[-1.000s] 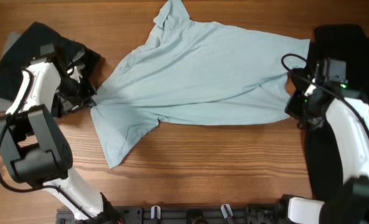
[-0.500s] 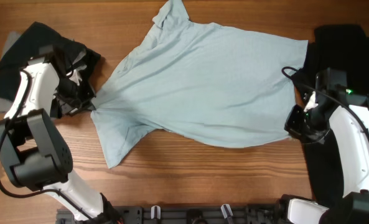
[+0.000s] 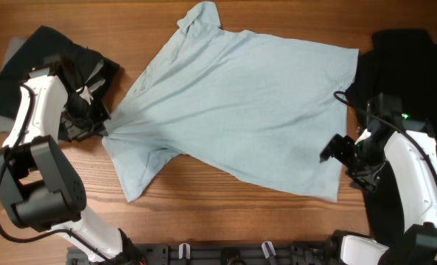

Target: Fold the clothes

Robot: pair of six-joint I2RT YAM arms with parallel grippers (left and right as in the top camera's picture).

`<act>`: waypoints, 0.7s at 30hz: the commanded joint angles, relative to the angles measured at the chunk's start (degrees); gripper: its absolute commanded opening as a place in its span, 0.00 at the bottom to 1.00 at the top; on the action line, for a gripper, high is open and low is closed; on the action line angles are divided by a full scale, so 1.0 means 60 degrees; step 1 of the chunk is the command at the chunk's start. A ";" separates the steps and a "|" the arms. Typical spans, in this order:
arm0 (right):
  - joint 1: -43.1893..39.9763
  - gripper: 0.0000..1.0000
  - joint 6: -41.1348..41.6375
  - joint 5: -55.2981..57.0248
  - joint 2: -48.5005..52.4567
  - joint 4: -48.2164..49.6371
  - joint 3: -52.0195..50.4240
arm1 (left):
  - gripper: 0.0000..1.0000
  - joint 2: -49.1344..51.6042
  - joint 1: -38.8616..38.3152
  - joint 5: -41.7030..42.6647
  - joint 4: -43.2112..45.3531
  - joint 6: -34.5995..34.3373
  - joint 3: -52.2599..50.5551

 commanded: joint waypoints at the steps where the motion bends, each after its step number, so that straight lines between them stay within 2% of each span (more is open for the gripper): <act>1: -0.0051 1.00 0.0361 0.0364 -0.0149 0.1202 -0.0047 | 0.05 -0.0266 0.0080 -0.0189 0.0106 0.0022 0.0131; 2: -0.0047 0.96 0.0157 0.0044 -0.0149 0.1916 -0.0047 | 0.05 -0.0266 0.0076 -0.0004 0.0138 0.0109 0.0131; 3: -0.0047 0.86 -0.0328 -0.0656 -0.0149 0.2856 -0.0047 | 0.06 -0.0270 0.0076 0.0703 0.0208 0.0565 0.0131; 5: -0.0047 0.61 -0.0867 -0.1657 -0.0142 0.4299 -0.0047 | 0.07 -0.0291 -0.0051 0.1887 0.0226 0.1268 0.0153; 7: -0.0047 0.60 -0.0845 -0.2080 -0.0138 0.4754 -0.0047 | 0.09 -0.0401 -0.0346 0.2714 0.0229 0.2171 0.0157; 9: -0.0047 0.60 -0.0790 -0.2091 -0.0138 0.4907 -0.0047 | 0.17 -0.0503 -0.0772 0.3034 0.0393 0.2707 0.0157; 11: -0.0047 0.71 -0.1009 -0.2095 -0.0138 0.4911 -0.0047 | 0.42 -0.0514 -0.1279 0.2914 0.0729 0.2772 0.0157; 12: -0.0047 0.77 -0.1184 -0.2091 -0.0138 0.4903 -0.0047 | 0.43 -0.0514 -0.1461 0.2659 0.0863 0.2765 0.0157; 13: -0.0047 0.80 -0.1304 -0.2095 -0.0138 0.4903 -0.0047 | 0.35 -0.0514 -0.1617 0.2197 0.0943 0.2637 0.0157; 14: -0.0047 0.82 -0.1300 -0.2095 -0.0138 0.4903 -0.0047 | 0.34 -0.0514 -0.1661 0.1843 0.0940 0.2455 0.0157; 16: -0.0047 0.83 -0.1304 -0.2087 -0.0131 0.4914 -0.0047 | 0.24 -0.0517 -0.1621 0.0922 0.0659 0.1974 0.0160; 18: -0.0047 0.83 -0.1304 -0.2087 -0.0069 0.4907 -0.0047 | 0.23 -0.0590 -0.1410 0.0867 0.0412 0.1687 0.0164; 19: -0.0047 0.79 -0.1300 -0.2069 0.0011 0.4903 -0.0058 | 0.28 -0.0648 -0.1344 0.1078 0.0423 0.1727 0.0164; 20: -0.0047 0.61 -0.1293 -0.2007 0.0182 0.4907 -0.0058 | 0.30 -0.0688 -0.1330 0.1461 0.0641 0.1956 0.0164; 21: -0.0047 0.49 -0.1271 -0.1985 0.0339 0.4940 -0.0058 | 0.30 -0.0692 -0.1370 0.1657 0.0849 0.2157 0.0164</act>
